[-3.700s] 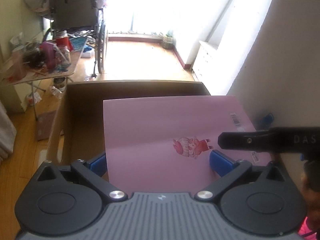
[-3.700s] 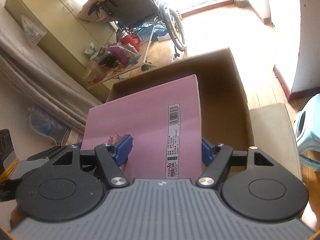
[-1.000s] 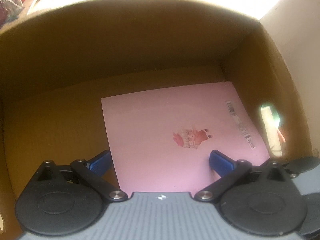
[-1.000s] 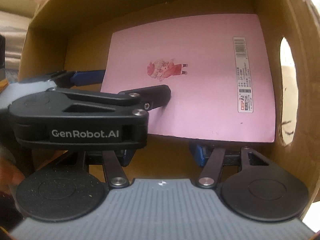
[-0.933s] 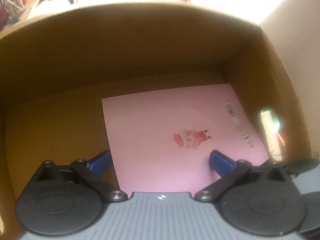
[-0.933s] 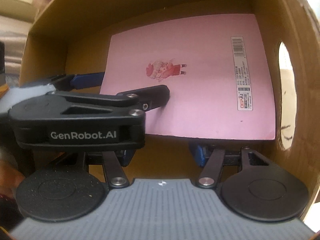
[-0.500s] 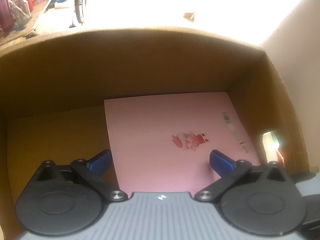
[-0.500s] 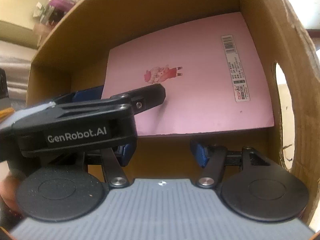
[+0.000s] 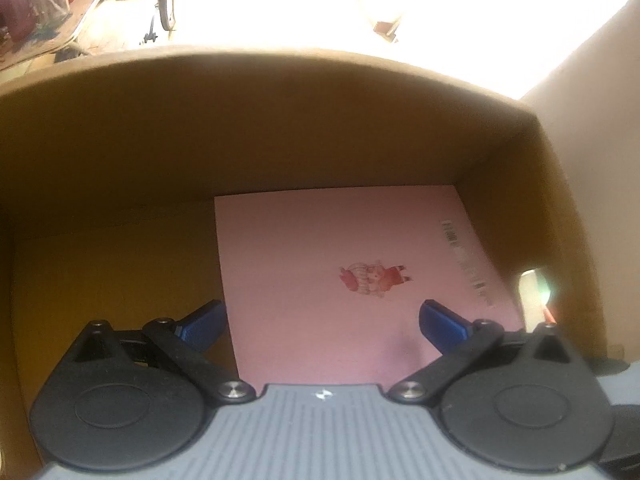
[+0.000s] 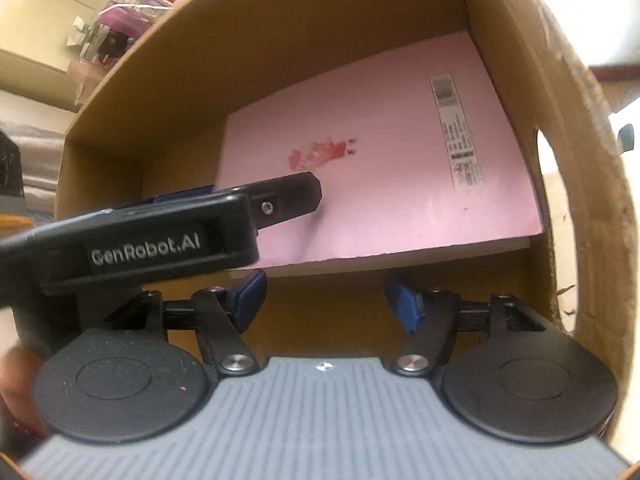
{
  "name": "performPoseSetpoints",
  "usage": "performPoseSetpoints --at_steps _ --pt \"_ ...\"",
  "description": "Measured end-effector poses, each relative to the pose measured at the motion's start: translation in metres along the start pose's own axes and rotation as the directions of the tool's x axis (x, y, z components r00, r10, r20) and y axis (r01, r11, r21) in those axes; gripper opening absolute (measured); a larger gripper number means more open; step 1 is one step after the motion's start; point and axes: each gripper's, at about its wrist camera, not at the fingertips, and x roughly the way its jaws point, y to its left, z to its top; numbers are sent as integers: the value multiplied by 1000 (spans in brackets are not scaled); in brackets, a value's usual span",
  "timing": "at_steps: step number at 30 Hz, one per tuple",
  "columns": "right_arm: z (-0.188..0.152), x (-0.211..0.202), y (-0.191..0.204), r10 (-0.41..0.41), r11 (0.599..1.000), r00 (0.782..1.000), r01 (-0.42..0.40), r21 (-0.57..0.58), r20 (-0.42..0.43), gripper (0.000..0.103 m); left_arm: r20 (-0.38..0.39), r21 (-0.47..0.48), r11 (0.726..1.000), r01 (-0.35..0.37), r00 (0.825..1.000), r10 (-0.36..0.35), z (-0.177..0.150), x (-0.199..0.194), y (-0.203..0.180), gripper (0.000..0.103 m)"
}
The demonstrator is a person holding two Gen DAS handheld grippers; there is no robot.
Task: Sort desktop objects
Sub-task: 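Lower the pink book into the cardboard box with the right gripper, then open the right gripper and withdraw it from the box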
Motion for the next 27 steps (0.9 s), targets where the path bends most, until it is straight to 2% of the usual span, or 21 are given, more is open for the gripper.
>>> performPoseSetpoints --at_steps 5,10,11,12,13,15,18,21,22,24,27 --pt "-10 -24 13 5 996 997 2 -89 71 70 55 3 1000 6 998 -6 -19 -37 -8 103" --pt "-37 -64 23 26 983 984 7 -185 178 72 154 8 1000 25 988 -26 -41 -95 -14 103" --pt "-46 -75 24 37 979 978 7 -206 205 73 179 10 1000 29 983 -31 -69 -110 -21 103" --pt "-54 -85 21 43 975 973 8 -220 226 74 208 18 999 31 978 -34 -78 -97 -56 103" --pt "-64 -96 22 51 971 967 11 -237 252 75 234 28 999 32 971 -38 -85 -113 -60 103" --pt "-84 -122 20 74 963 948 13 -271 308 77 291 45 999 27 956 -39 -68 -109 -76 103" --pt "-123 -156 14 89 954 912 37 -298 400 82 377 74 997 1 926 -29 -115 -142 -85 103" --pt "-166 -183 10 82 949 869 82 -305 488 89 451 101 994 -34 893 -16 -120 -192 -77 103" --pt "-180 -189 8 75 947 856 99 -306 511 93 460 98 994 -45 888 -5 -95 -196 -57 103" --pt "-207 -199 5 52 943 832 141 -301 553 100 469 78 995 -63 883 20 -121 -215 -66 103" --pt "-244 -206 -2 -8 937 810 211 -278 586 102 461 60 994 -86 886 49 -156 -198 -52 103"
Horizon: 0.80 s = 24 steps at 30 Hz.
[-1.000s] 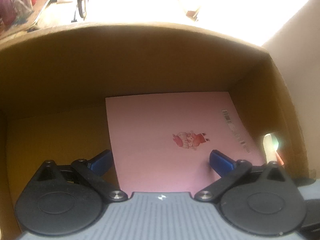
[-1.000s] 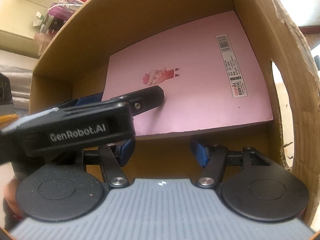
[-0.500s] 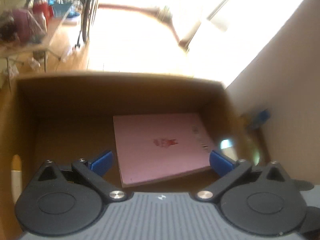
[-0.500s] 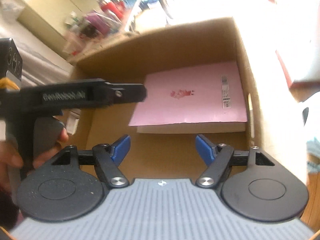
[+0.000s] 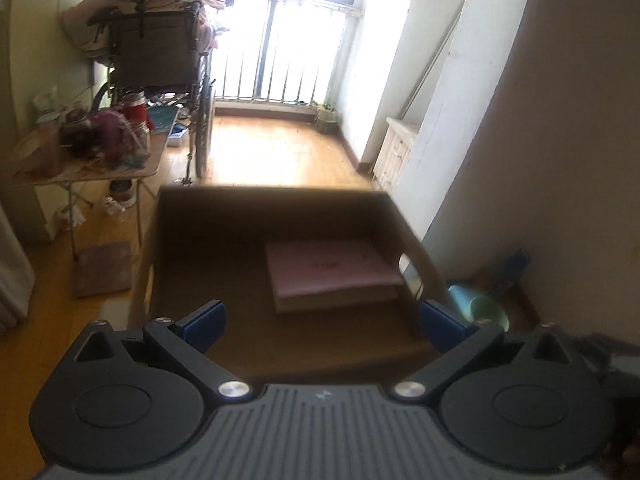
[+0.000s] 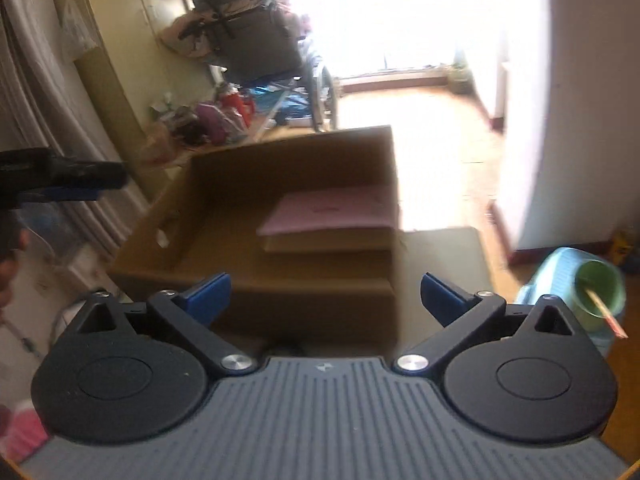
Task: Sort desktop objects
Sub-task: 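Open the right gripper and withdraw it from the box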
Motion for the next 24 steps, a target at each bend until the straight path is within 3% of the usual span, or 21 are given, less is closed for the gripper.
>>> performPoseSetpoints --at_steps 1,11,14,20,24 --pt "-8 -5 1 -22 1000 1000 22 -4 -7 102 -9 -8 1000 -14 1000 14 -3 -26 6 103" --pt "-51 4 16 -135 990 987 130 -57 -90 102 -59 -160 985 -61 997 52 -94 -57 24 103" --pt "-55 4 32 -194 968 980 183 -171 -50 102 -51 -178 982 -64 997 56 -105 -65 27 103" --pt "-59 -1 71 -243 872 969 240 -426 46 102 -11 -159 985 -61 998 60 -113 -74 34 103" --pt "-45 -24 77 -168 887 974 217 -407 154 102 3 -163 987 -11 1000 12 -111 -73 39 103"
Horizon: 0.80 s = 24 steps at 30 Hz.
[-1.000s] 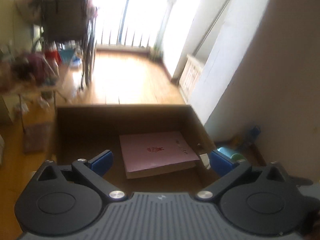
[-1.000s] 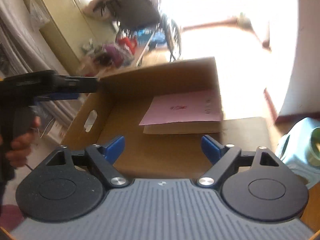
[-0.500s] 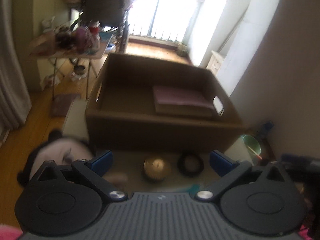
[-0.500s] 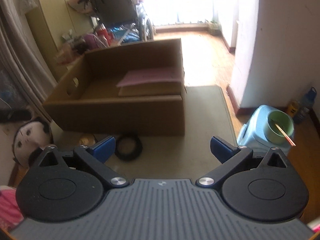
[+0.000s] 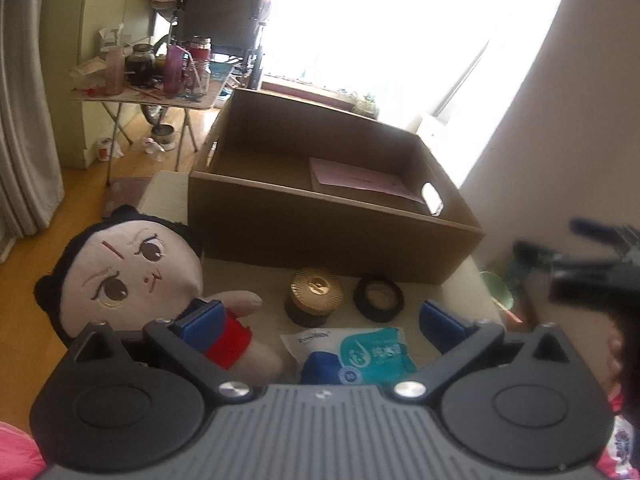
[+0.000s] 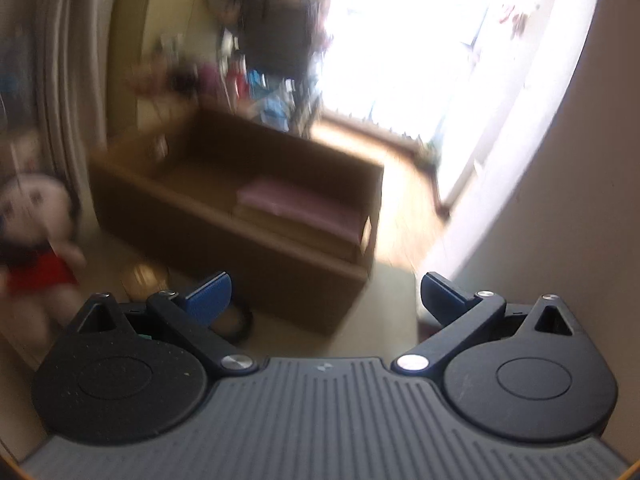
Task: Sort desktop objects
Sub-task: 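Open the right gripper and withdraw it from the box, then grasp the blue-and-teal wet wipes pack with the right gripper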
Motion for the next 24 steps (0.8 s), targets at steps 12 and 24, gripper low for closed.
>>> performPoseSetpoints --at_steps 12,24 --pt "-11 16 7 318 943 948 -313 113 -33 102 -16 -13 999 43 999 -43 -14 10 9 103" --pt "-52 74 14 550 776 823 -439 452 -145 90 -106 84 993 83 992 -74 -42 45 -4 86"
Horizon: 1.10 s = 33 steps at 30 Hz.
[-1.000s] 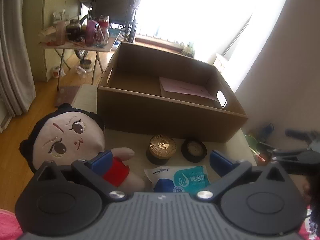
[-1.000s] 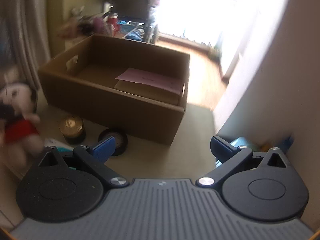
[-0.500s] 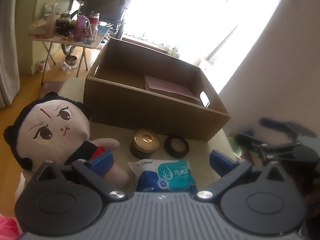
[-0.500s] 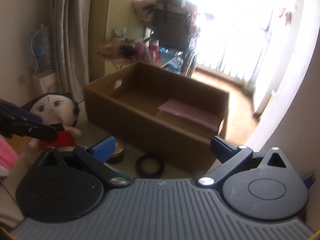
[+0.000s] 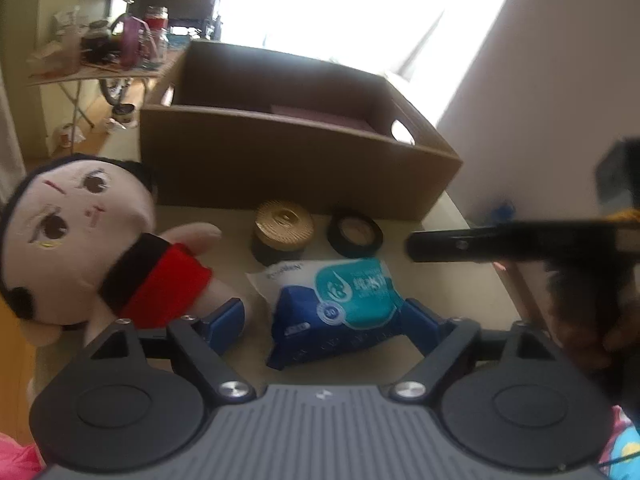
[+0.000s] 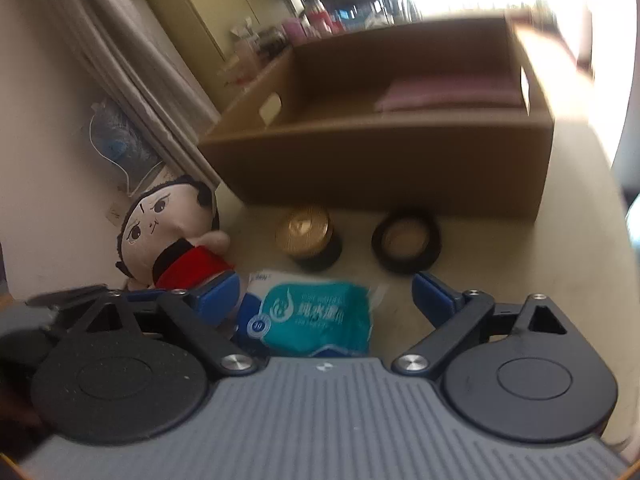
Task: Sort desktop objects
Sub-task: 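Grasp the blue-and-teal wet wipes pack with the right gripper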
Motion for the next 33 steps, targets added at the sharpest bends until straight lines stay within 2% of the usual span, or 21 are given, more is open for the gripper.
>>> performPoseSetpoints --at_steps 4,9,15,22,33 --pt "-2 21 -15 46 994 996 -38 105 -77 74 -66 -39 999 28 997 -30 -1 21 3 79" --pt "-6 42 -27 68 982 985 -38 186 -156 64 -121 -47 999 9 993 -15 1 42 5 79" --pt "-10 55 -35 128 964 975 -79 254 -183 64 -154 -82 997 -3 988 -9 4 53 12 85" --pt "-10 67 -44 176 943 962 -104 315 -210 64 -202 -103 995 15 979 -35 5 72 13 86" --pt "-12 76 -40 216 936 949 -133 326 -231 63 -211 -102 995 20 977 -42 6 77 9 88"
